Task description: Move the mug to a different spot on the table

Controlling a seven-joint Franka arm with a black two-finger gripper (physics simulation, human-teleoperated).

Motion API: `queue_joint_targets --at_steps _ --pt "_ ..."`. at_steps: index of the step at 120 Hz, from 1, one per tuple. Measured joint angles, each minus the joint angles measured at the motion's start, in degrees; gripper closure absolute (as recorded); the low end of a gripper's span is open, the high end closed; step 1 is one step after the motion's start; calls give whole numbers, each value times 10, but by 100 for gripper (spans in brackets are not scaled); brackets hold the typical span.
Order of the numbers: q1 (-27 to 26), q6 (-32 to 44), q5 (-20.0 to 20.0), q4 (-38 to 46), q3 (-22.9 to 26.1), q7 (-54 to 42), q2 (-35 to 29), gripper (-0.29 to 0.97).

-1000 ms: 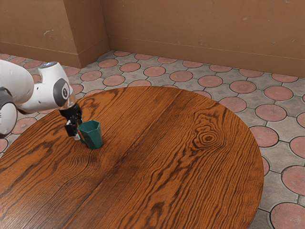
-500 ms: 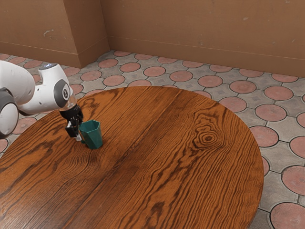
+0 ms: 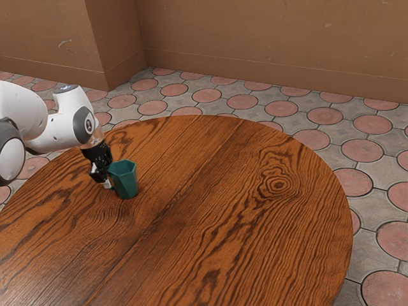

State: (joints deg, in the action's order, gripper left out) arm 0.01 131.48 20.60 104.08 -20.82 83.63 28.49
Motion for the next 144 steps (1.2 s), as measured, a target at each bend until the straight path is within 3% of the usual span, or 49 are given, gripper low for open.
queue_joint_targets --at_steps 80,108,144 --pt "-12 -36 11 5 -6 -10 -40 62" --pt "-32 -81 50 5 -7 -17 -59 65" --pt "-68 -64 116 31 -8 -53 -78 69"
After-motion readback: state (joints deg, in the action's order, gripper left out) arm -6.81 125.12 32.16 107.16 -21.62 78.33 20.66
